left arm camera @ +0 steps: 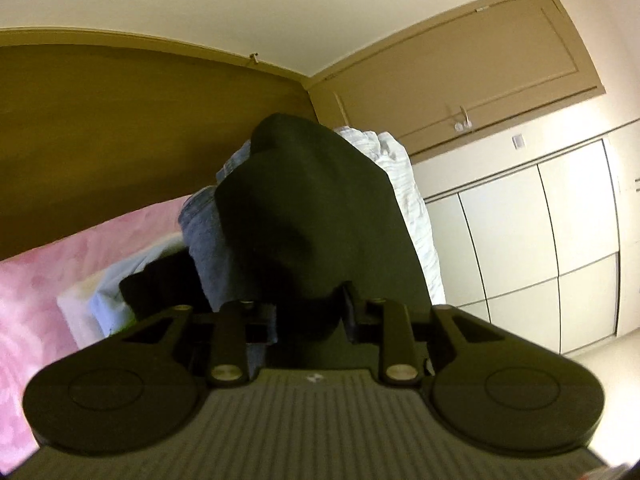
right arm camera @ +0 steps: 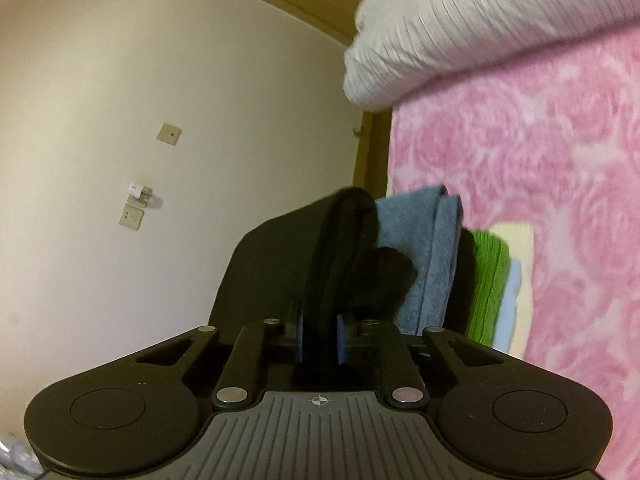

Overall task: Fold clothes
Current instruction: 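Lower the trousers onto the top of the folded clothes stack with both grippers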

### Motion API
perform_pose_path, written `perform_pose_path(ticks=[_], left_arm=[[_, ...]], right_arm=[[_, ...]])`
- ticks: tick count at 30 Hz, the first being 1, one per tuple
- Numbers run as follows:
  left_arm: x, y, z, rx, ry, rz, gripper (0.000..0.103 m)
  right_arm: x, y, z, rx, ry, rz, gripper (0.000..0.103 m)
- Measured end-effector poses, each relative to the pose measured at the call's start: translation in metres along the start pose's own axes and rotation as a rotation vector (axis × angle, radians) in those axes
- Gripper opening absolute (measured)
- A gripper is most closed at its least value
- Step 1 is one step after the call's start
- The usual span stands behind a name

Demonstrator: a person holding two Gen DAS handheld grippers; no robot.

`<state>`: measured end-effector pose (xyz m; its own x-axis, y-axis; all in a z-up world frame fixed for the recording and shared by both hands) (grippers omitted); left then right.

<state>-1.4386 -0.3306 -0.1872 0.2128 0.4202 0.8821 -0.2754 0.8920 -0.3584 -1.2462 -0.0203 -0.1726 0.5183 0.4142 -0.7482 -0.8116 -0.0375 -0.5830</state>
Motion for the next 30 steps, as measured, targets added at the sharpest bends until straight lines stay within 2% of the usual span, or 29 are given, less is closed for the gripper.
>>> perform_pose_path(ticks=[2, 4, 6, 8, 11, 13, 16, 19, 22, 24, 27, 28, 30], left_arm=[[0.004, 0.01, 0.001, -0.022, 0.052, -0.001, 0.024], [0.009, 0.018, -0.001, -0.048, 0.094, -0.003, 0.024], [0.005, 0.019, -0.002, -0.049, 0.073, -0.005, 0.024], [0.004, 0.014, -0.004, -0.037, 0.05, 0.006, 0.024], [0.012, 0.0, -0.004, -0.025, 0.058, 0.038, 0.024], [0.024, -0.015, -0.002, -0.012, 0.085, 0.066, 0.021], [0.042, -0.037, 0.005, 0.039, 0.154, 0.103, 0.021], [0.065, -0.048, 0.02, 0.09, 0.209, 0.093, 0.021], [0.088, -0.023, 0.031, 0.055, 0.315, 0.079, 0.021], [0.093, 0.0, 0.03, -0.006, 0.384, 0.102, 0.021], [0.075, 0.028, 0.019, -0.115, 0.456, 0.224, 0.019], [0.065, 0.033, 0.015, -0.132, 0.475, 0.259, 0.012], [0.052, 0.038, 0.012, -0.14, 0.492, 0.302, 0.011]], right_arm=[[0.0, -0.005, -0.001, 0.039, -0.011, -0.018, 0.014], [0.007, -0.006, -0.005, 0.071, -0.001, -0.071, 0.014], [0.019, 0.007, -0.006, 0.068, 0.055, -0.119, 0.014], [0.021, 0.012, -0.004, 0.036, 0.113, -0.119, 0.017], [0.005, 0.006, 0.001, 0.0, 0.029, -0.143, 0.023], [-0.005, -0.005, 0.002, 0.022, -0.074, -0.21, 0.036], [-0.012, -0.03, -0.001, 0.115, -0.181, -0.324, 0.038], [-0.021, -0.039, -0.015, 0.118, -0.218, -0.316, 0.038], [-0.039, -0.038, -0.033, 0.133, -0.328, -0.333, 0.038], [-0.053, -0.026, -0.05, 0.123, -0.442, -0.373, 0.038], [-0.053, 0.001, -0.073, 0.043, -0.524, -0.415, 0.038], [-0.046, 0.013, -0.077, 0.013, -0.528, -0.431, 0.038], [-0.033, 0.034, -0.086, -0.046, -0.536, -0.46, 0.038]])
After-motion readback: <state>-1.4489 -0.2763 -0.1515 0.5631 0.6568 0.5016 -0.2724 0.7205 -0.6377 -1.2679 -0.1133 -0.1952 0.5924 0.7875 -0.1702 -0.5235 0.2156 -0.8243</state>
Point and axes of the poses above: each gripper's, at about its wrist camera, not at the fingertips, and y roughly the way its jaws point, x to its right, z to its top, the point moved 6 cm from there along y, roughly the way its jaws point, and after that the axes turned 10 degrees about -z, right-handed, at the moved point
